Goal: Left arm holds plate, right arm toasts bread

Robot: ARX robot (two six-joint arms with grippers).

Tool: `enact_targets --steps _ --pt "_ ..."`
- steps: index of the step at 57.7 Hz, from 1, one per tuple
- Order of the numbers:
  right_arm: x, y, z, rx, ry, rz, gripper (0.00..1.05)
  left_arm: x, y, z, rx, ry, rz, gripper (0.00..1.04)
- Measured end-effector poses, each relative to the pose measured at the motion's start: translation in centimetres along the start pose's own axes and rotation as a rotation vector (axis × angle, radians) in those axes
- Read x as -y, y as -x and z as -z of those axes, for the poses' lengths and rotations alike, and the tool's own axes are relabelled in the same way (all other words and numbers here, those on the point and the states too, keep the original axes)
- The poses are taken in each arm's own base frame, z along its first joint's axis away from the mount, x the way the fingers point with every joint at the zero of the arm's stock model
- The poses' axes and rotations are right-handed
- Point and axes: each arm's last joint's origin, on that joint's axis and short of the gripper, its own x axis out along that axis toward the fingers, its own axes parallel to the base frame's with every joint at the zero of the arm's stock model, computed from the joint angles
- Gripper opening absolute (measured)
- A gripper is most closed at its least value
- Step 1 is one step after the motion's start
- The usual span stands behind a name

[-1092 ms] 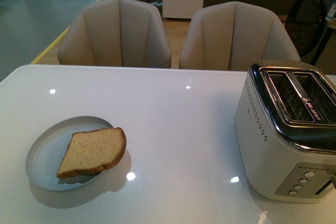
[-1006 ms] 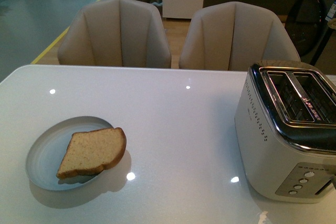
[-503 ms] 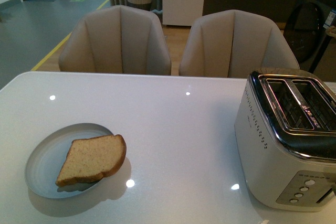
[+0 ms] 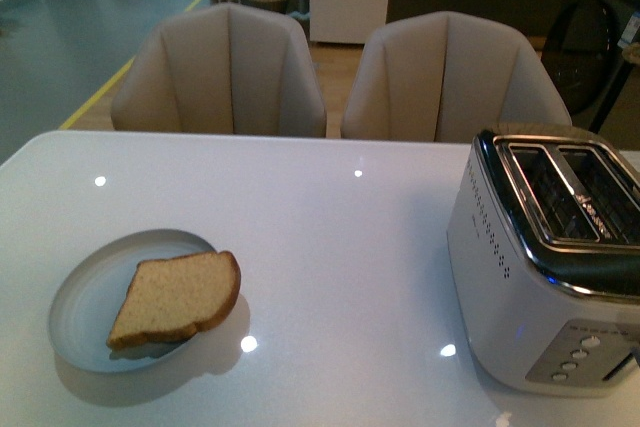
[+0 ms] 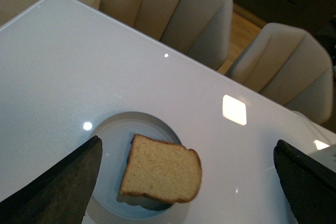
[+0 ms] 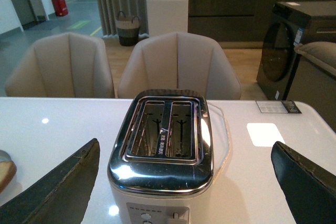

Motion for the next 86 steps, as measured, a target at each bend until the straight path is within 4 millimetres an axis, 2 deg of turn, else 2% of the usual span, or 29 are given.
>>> enact_targets --steps 5,16,30,46,52,60,80,86 --pt "0.0 0.0 0.0 0.0 0.0 0.0 0.96 -1.5 -3.0 1.2 -0.084 -0.015 -0.036 0.97" --pt "0.0 0.0 0.0 0.0 0.0 0.0 0.96 -4.6 -7.7 3.6 -0.19 -0.037 -0.088 0.97" --pt "0.0 0.0 0.0 0.0 0.0 0.0 0.96 -7.3 -11.2 6.6 -0.294 -0.019 -0.122 0.97" --pt "0.0 0.0 0.0 0.0 0.0 0.0 0.96 -6.8 -13.8 7.5 -0.341 -0.036 -0.117 0.97" --pt "0.0 0.0 0.0 0.0 0.0 0.0 0.96 -7.0 -14.9 8.7 -0.379 -0.039 -0.135 0.97" --pt "0.0 0.0 0.0 0.0 0.0 0.0 0.96 -7.4 -15.4 10.2 -0.416 -0.034 -0.156 0.97" --pt "0.0 0.0 0.0 0.0 0.0 0.0 0.96 -7.8 -16.4 11.0 -0.435 -0.028 -0.181 0.97" --pt "0.0 0.0 0.0 0.0 0.0 0.0 0.96 -7.8 -16.5 11.3 -0.448 -0.018 -0.185 0.84"
